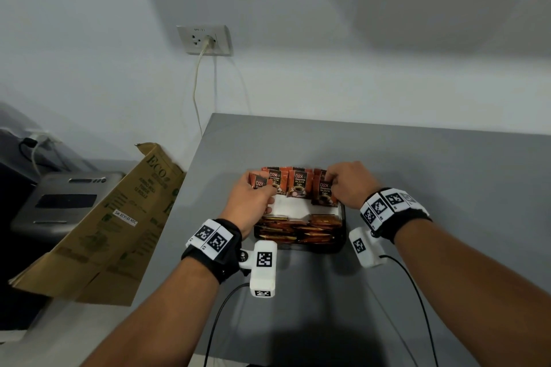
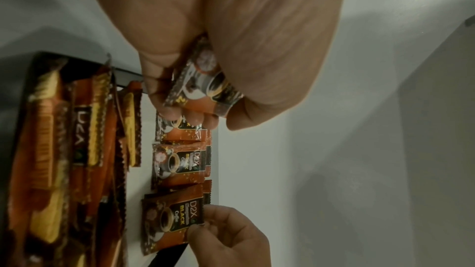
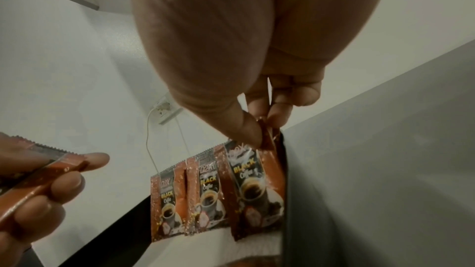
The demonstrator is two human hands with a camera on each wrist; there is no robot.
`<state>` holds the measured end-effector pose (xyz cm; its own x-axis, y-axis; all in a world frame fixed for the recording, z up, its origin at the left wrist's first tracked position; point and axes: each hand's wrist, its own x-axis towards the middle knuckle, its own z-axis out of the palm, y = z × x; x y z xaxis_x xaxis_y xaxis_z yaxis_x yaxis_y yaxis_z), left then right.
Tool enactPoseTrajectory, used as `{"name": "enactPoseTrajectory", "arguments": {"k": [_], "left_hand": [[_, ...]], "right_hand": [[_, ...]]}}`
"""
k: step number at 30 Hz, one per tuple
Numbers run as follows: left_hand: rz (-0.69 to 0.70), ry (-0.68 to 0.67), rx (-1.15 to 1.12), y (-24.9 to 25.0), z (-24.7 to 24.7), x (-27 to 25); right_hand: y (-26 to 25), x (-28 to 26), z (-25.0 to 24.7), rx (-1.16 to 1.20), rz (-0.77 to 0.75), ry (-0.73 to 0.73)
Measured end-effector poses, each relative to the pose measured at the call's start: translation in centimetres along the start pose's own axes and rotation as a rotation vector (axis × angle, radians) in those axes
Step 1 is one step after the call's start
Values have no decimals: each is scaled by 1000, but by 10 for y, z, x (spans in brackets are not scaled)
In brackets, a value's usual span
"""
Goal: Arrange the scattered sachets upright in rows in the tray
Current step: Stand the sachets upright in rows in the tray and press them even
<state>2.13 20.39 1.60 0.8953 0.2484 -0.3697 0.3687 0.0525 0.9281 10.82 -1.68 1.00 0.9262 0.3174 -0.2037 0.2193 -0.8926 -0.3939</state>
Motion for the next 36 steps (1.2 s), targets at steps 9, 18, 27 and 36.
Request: {"name": "enactPoseTrajectory", "arguments": {"k": [9, 18, 27, 36], "left_hand": [[3, -36, 15, 8, 4, -1], [157, -145, 62, 14, 19, -5], [133, -65, 93, 6, 21, 4], [61, 61, 119, -2, -8, 9]], "right_hand": [[4, -2, 4, -40, -36, 54], [-25, -18, -26, 326, -161, 150], [-51, -13, -34, 352, -227, 26], [-45, 18, -7, 51, -127, -98]]}}
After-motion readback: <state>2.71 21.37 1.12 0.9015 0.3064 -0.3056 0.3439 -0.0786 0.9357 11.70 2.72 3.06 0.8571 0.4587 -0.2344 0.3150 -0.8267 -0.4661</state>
